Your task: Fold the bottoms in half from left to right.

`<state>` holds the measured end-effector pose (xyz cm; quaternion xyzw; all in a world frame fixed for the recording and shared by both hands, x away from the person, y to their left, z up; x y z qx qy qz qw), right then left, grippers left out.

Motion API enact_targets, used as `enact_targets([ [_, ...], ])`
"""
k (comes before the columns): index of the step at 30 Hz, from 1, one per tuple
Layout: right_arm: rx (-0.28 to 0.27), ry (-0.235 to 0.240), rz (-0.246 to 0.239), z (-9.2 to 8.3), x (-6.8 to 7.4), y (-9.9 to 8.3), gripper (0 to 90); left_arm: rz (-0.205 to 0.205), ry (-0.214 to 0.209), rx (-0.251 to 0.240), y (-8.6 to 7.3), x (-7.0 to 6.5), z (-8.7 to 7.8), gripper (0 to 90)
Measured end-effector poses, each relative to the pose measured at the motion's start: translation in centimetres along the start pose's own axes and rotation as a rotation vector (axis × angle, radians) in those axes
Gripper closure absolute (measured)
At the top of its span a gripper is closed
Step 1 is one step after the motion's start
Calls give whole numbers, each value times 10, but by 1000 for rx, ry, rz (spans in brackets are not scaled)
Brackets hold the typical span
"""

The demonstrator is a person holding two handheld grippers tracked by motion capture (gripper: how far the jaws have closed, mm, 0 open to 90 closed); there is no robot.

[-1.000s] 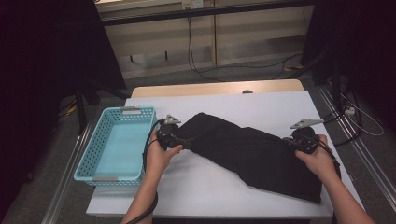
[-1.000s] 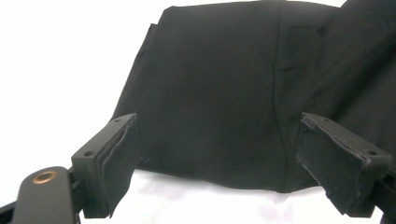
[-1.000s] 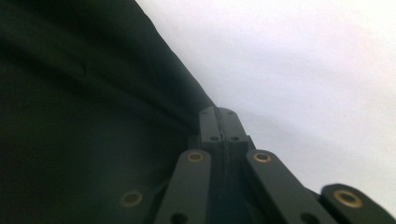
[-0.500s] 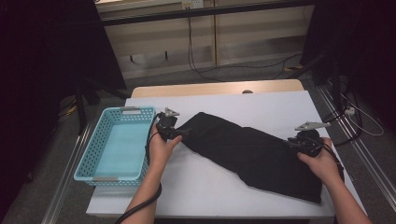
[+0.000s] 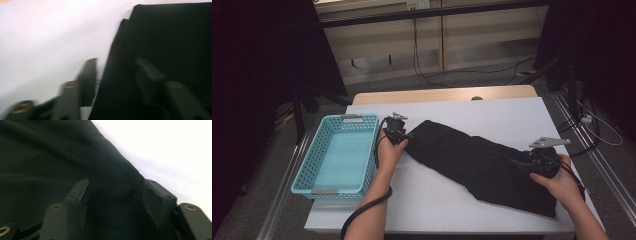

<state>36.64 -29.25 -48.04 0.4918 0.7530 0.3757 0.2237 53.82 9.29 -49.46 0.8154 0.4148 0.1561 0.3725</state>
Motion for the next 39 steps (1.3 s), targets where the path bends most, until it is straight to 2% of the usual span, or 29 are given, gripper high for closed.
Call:
enact_targets([
  [1,-3,6,3,-2,2,0,374,-4,-9,7,0,-1,0,672],
  [2,-8,11,-5,-3,3,1,373,-13,-32,13,1,-3,0,757],
  [4,-13,16,-2,-4,5,1,369,-13,-26,25,2,-5,0,868],
  [7,-17,20,-9,-6,7,1,360,-62,-13,22,3,1,-4,884],
  [10,-18,21,-12,-9,7,-1,356,-89,30,18,4,13,-12,887],
  [12,-13,7,-19,-12,3,-3,355,-77,59,14,5,18,-17,886],
  [14,-8,-9,-17,-14,-1,-6,355,-95,40,9,4,17,-17,877],
  [15,-11,-17,-10,-15,-4,-6,355,-84,45,8,5,17,-17,830],
  [16,-11,-23,-12,-16,-5,-6,355,-82,49,-3,5,16,-16,744],
  [17,-12,-27,-9,-17,-6,-6,355,-83,52,6,5,15,-14,611],
  [18,-16,-30,-10,-18,-7,-6,355,-72,57,6,5,14,-14,524],
  [19,-15,-33,-11,-19,-7,-6,356,-67,53,2,6,13,-14,467],
  [20,-15,-39,-12,-20,-8,-6,360,-86,51,-7,8,12,-14,403],
  [22,-7,-77,-10,-24,-13,-6,386,-92,42,3,8,12,-16,307],
  [23,-6,-94,-7,-26,-17,-6,413,-73,43,12,8,12,-17,292],
  [26,-1,-150,3,-30,-31,-7,546,-52,53,20,7,11,-19,232],
  [27,5,-152,3,-30,-34,-8,629,-44,53,21,6,11,-20,225],
  [28,12,-161,-2,-30,-37,-9,652,-42,52,22,6,10,-21,215],
  [32,34,-161,6,-19,-41,-15,651,-13,58,42,3,10,-24,192],
  [34,56,-155,21,-10,-42,-19,671,-20,57,51,1,10,-25,178],
  [35,66,-159,20,-6,-42,-21,686,-11,58,58,0,11,-26,169],
  [37,63,-155,19,-5,-43,-19,848,1,62,62,-1,11,-27,166],
  [38,67,-164,11,-5,-45,-18,898,-6,60,59,-1,11,-28,164],
  [39,63,-169,8,-5,-47,-19,900,-5,61,59,-2,12,-29,163],
])
Point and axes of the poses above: each handheld gripper's, and its own axes: z roughly forward along the jaws, y roughly out of its top, x roughly to its left, the point moved 6 cm from there along z, roughly forward along the jaws, and after that the axes turned 5 degrees about -x, right-handed, at the moved point
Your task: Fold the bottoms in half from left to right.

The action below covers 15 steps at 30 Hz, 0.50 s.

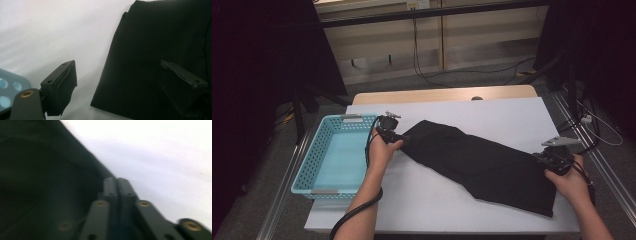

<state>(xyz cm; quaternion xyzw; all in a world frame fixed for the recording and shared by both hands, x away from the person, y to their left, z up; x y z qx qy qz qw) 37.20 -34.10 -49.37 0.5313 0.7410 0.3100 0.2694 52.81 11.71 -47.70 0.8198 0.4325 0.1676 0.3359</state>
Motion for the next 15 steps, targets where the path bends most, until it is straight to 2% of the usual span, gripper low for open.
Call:
enact_targets([
  [1,-12,2,-1,1,-1,0,900,6,5,3,-1,1,-1,162],
  [3,-20,-25,-3,2,-4,0,900,1,-3,1,-2,1,-1,167],
  [5,-18,-7,-1,2,-4,0,900,4,-6,3,-2,0,-2,165],
  [6,-15,-7,-1,1,-3,0,866,7,-8,1,-1,-1,-2,161],
  [8,-13,-15,19,-1,-3,-1,680,17,-6,4,-1,-1,-3,150],
  [9,-15,-2,28,-3,-1,-1,649,16,-7,4,-1,-2,-2,148],
  [11,-28,23,-3,-6,5,1,593,13,-11,8,-2,-3,-1,145],
  [15,-52,63,-10,-11,20,6,462,16,-13,14,-3,-5,0,137],
])
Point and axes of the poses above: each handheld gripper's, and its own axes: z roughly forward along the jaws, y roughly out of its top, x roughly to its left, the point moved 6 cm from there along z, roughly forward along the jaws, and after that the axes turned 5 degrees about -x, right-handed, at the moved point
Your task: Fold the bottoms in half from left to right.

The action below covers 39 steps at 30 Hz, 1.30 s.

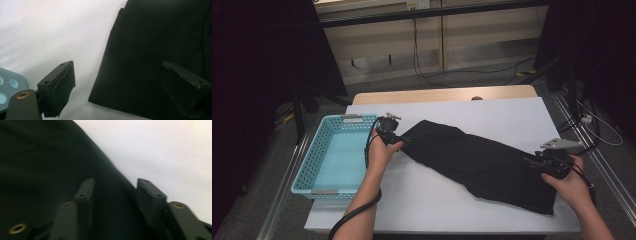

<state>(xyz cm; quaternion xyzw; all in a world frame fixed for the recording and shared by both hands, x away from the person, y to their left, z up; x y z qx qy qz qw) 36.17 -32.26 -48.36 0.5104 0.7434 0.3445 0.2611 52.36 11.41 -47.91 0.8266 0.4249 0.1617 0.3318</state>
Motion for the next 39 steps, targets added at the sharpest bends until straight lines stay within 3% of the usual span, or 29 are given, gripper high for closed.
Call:
enact_targets([
  [7,-55,89,8,-2,23,12,349,24,-5,12,-7,-3,4,113],
  [10,-59,104,11,-1,28,13,324,25,-3,36,-14,-2,7,98],
  [13,-62,118,8,0,32,14,309,-25,-20,10,-19,-2,12,77],
  [22,-70,137,2,3,40,17,303,-50,6,19,-19,-6,12,92],
  [31,-91,141,19,0,41,20,303,-82,10,53,-17,-17,7,255],
  [39,-80,140,7,0,43,19,297,-98,-5,93,-15,-26,3,475],
])
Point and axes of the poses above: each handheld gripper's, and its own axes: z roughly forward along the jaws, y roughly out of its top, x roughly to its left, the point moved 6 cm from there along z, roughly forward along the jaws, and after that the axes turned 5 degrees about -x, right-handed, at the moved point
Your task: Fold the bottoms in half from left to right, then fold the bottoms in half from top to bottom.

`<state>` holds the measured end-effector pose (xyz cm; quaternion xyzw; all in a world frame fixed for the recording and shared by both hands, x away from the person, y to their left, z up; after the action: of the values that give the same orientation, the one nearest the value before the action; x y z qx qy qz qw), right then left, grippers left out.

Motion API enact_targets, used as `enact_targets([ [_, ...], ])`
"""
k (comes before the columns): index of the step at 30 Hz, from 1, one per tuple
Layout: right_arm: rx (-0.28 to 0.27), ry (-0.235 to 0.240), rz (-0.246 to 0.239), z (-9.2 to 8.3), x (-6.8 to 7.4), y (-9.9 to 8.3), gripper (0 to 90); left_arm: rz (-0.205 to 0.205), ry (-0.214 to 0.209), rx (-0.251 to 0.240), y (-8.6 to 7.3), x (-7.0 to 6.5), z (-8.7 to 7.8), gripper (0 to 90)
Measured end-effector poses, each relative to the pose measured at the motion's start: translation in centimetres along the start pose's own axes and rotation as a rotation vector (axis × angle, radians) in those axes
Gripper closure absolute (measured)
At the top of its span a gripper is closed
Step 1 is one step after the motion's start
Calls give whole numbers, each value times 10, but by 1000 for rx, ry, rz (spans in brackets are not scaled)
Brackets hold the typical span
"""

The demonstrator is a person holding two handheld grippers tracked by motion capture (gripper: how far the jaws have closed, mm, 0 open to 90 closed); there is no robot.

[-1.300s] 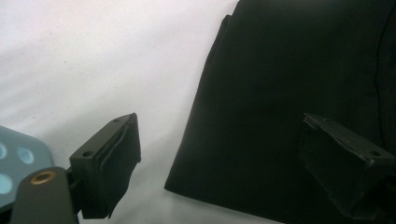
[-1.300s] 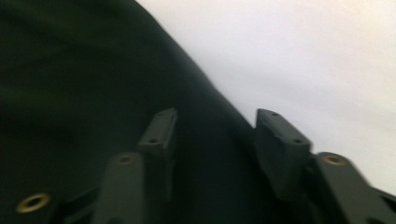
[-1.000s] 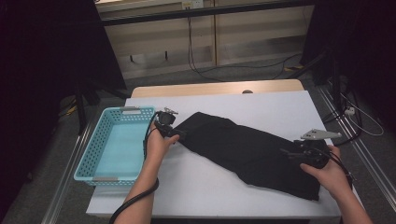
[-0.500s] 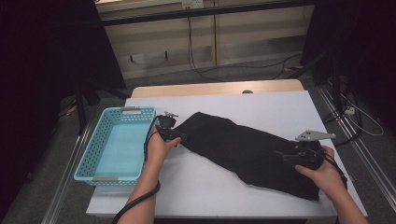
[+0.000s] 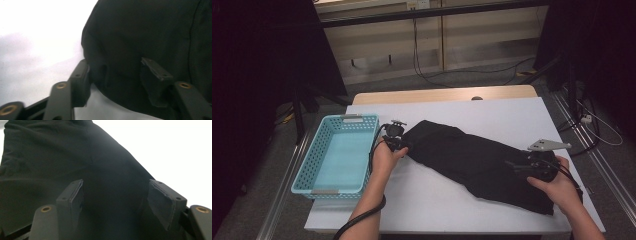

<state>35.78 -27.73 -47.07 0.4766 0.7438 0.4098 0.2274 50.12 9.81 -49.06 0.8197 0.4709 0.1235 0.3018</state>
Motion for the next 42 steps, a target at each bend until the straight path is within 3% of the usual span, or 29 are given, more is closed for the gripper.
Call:
enact_targets([
  [3,0,2,-2,-1,1,0,260,-11,-22,2,0,-4,-1,587],
  [6,-2,0,-37,0,3,3,239,-38,-72,8,1,-11,0,774],
  [7,-6,4,-36,0,4,5,230,-33,-70,14,1,-12,-1,800],
  [11,-13,21,-43,1,8,6,217,-41,-86,36,2,-13,-1,821],
  [14,-16,32,-30,0,8,5,190,-69,-103,37,3,-10,-2,827],
  [19,-22,39,-37,-2,6,4,163,-71,-118,43,7,-5,-7,835],
  [23,-36,50,-8,-2,4,5,152,-84,-132,46,11,-1,-11,836],
  [42,-48,61,6,-10,4,3,141,-154,-143,12,25,15,-25,838],
])
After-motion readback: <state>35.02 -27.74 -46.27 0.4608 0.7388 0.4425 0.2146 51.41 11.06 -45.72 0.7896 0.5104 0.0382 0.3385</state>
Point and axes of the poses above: each handheld gripper's, and its own axes: z roughly forward along the jaws, y roughly out of its top, x roughly to its left, the point moved 6 cm from there along z, roughly forward along the jaws, and after that the axes turned 5 degrees about -x, right-handed, at the moved point
